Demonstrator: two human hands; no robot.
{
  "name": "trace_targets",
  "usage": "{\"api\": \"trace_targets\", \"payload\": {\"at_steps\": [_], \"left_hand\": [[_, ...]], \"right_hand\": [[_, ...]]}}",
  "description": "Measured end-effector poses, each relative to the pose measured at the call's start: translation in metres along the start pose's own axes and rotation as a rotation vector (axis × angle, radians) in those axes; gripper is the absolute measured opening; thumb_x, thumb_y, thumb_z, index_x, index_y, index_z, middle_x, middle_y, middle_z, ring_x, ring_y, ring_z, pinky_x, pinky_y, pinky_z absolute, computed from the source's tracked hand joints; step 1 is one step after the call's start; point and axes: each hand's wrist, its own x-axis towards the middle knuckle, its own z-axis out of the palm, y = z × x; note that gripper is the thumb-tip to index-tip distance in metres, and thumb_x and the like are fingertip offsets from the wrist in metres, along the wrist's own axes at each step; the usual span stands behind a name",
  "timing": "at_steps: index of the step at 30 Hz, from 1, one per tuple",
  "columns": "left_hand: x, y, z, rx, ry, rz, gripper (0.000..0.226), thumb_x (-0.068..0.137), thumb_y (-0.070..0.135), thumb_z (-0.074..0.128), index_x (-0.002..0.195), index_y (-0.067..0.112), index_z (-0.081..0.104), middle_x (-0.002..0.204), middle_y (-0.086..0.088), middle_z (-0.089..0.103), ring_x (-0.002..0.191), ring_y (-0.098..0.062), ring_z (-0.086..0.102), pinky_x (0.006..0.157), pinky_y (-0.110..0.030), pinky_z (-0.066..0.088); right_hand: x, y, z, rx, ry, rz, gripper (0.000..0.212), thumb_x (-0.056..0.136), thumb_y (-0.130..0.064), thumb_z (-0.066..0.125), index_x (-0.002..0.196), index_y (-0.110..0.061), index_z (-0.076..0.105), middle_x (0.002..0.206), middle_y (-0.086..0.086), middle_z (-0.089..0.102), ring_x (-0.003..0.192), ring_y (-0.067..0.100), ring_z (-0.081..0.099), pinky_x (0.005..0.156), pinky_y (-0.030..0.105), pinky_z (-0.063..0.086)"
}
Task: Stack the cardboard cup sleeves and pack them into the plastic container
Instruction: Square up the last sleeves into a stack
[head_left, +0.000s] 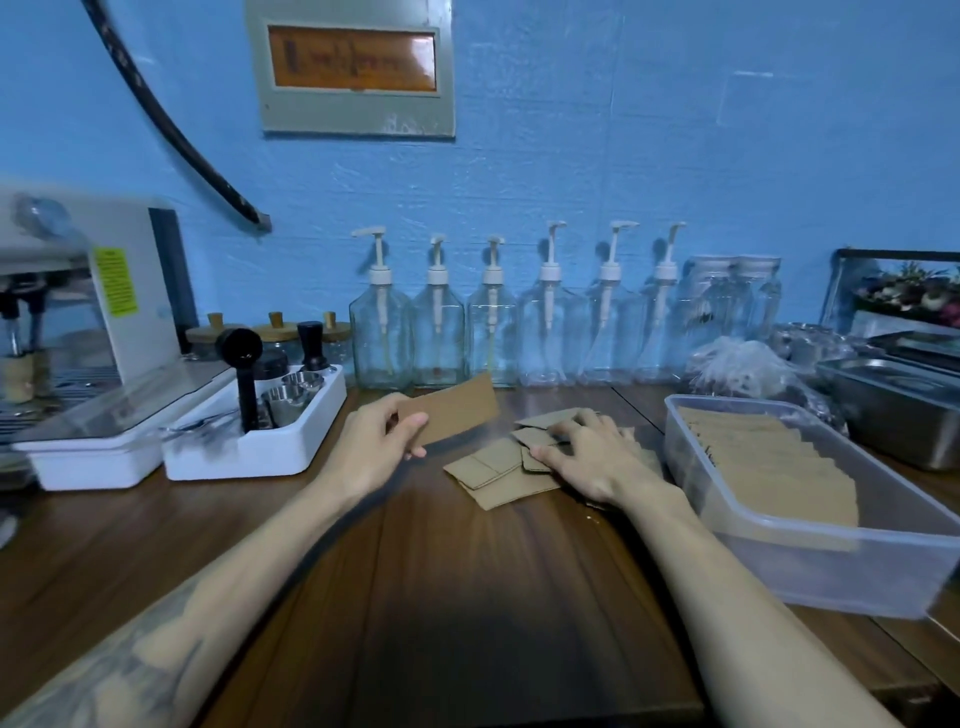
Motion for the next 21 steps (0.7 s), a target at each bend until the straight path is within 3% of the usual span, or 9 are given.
{"api": "trace_targets", "payload": {"at_steps": [3, 5, 8, 10, 15, 19, 21], "left_hand": [[-0.003, -0.009, -0.003, 0.034, 0.011, -0.017, 0.004, 0.095, 0.025, 0.064, 0.093, 0.021, 0.066, 0.092, 0.009, 0.072, 0.087, 0.0, 0.067, 0.079, -0.025, 0.05], [-0.005, -0.012, -0.005, 0.05, 0.004, -0.039, 0.006, 0.093, 0.024, 0.066, 0.098, 0.02, 0.066, 0.093, 0.008, 0.072, 0.091, -0.004, 0.066, 0.081, -0.022, 0.049], [-0.008, -0.012, -0.004, 0.072, 0.012, -0.055, 0.009, 0.092, 0.021, 0.069, 0.099, 0.018, 0.066, 0.08, 0.006, 0.067, 0.077, -0.004, 0.062, 0.076, -0.03, 0.048], [-0.008, -0.012, -0.002, 0.11, 0.029, -0.052, 0.009, 0.091, 0.021, 0.07, 0.097, 0.018, 0.065, 0.066, 0.01, 0.054, 0.061, -0.002, 0.051, 0.064, -0.025, 0.04], [-0.006, -0.015, 0.0, 0.091, 0.044, -0.049, 0.007, 0.091, 0.018, 0.07, 0.095, 0.017, 0.065, 0.052, 0.02, 0.058, 0.051, 0.003, 0.052, 0.055, -0.01, 0.037], [-0.002, -0.018, 0.001, 0.075, 0.054, -0.047, 0.008, 0.09, 0.018, 0.071, 0.093, 0.02, 0.064, 0.054, 0.016, 0.056, 0.056, 0.004, 0.054, 0.056, -0.008, 0.037], [0.0, -0.019, 0.001, 0.078, 0.05, -0.047, 0.009, 0.09, 0.018, 0.071, 0.094, 0.022, 0.064, 0.059, 0.02, 0.061, 0.064, 0.012, 0.057, 0.059, -0.003, 0.037]], "right_hand": [[-0.002, -0.001, 0.0, -0.013, 0.012, 0.0, 0.06, 0.091, -0.066, 0.04, 0.134, -0.026, 0.053, 0.141, 0.006, 0.045, 0.133, 0.028, 0.037, 0.105, 0.048, 0.028], [-0.003, -0.003, -0.001, -0.009, 0.012, 0.004, 0.06, 0.091, -0.066, 0.041, 0.134, -0.026, 0.054, 0.14, 0.005, 0.046, 0.133, 0.028, 0.038, 0.105, 0.047, 0.028], [-0.001, -0.006, -0.004, -0.015, 0.021, 0.01, 0.061, 0.092, -0.065, 0.039, 0.134, -0.024, 0.053, 0.138, 0.004, 0.047, 0.13, 0.027, 0.039, 0.105, 0.046, 0.028], [0.003, -0.01, -0.007, -0.041, 0.029, 0.013, 0.062, 0.093, -0.065, 0.037, 0.135, -0.022, 0.053, 0.135, 0.005, 0.047, 0.127, 0.029, 0.04, 0.103, 0.047, 0.03], [0.025, -0.017, -0.016, -0.084, -0.029, 0.055, 0.059, 0.094, -0.059, 0.041, 0.137, -0.018, 0.049, 0.141, 0.011, 0.042, 0.13, 0.032, 0.037, 0.104, 0.048, 0.032], [0.044, -0.017, -0.014, -0.09, -0.092, 0.101, 0.066, 0.093, -0.059, 0.045, 0.144, -0.018, 0.041, 0.15, 0.014, 0.035, 0.137, 0.034, 0.033, 0.109, 0.048, 0.03], [0.051, -0.017, -0.009, -0.084, -0.117, 0.12, 0.069, 0.092, -0.062, 0.045, 0.146, -0.018, 0.039, 0.151, 0.014, 0.034, 0.138, 0.034, 0.033, 0.111, 0.048, 0.03]]}}
